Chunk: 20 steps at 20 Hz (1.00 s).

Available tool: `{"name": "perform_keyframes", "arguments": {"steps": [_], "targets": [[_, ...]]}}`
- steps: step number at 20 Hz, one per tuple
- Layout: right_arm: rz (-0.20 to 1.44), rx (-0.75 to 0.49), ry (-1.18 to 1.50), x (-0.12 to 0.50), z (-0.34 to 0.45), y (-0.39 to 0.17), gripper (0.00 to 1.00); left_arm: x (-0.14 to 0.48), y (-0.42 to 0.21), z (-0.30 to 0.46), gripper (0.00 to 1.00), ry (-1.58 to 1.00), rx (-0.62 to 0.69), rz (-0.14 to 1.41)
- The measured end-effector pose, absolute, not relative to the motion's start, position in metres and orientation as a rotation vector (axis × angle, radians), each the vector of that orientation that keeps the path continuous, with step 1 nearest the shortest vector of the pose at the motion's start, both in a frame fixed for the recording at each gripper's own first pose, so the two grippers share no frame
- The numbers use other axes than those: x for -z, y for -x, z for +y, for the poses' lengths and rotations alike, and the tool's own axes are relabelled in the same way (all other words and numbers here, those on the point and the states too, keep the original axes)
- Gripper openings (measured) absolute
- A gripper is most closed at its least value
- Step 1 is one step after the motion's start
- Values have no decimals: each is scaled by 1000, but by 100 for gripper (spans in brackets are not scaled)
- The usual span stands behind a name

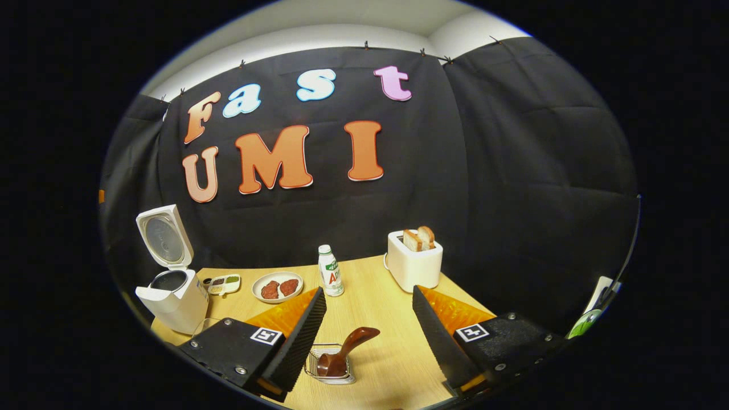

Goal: Close the left gripper, press the button to open the rice cooker; take a wooden spoon from the chopstick holder with the right hand, scoop a spoonful of rice and pour it into the rice cooker, then put the wooden spoon back into the chopstick holder.

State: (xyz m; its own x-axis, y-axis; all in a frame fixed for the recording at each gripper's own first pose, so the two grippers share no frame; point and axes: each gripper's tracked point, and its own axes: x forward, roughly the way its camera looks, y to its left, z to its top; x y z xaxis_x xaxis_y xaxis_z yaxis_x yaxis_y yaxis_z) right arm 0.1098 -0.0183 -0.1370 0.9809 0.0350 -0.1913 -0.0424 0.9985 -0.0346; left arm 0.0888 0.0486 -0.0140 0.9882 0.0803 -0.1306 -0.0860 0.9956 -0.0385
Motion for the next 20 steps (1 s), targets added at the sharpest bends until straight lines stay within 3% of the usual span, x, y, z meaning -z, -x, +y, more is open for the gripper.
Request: {"name": "perform_keyframes", "arguments": {"steps": [6,14,16,20], "targets": [[315,-70,-68,199,-16,-138,95,6,-80,57,100,9,-149,103],[419,-96,-464,239,-11,-159,95,7,-69,63,100,-28,-229,111],[444,-114,-553,244,-7,-158,92,11,-65,62,100,-26,-236,118],[473,-118,-712,253,-5,-158,72,25,-59,64,100,-49,-265,140]]}}
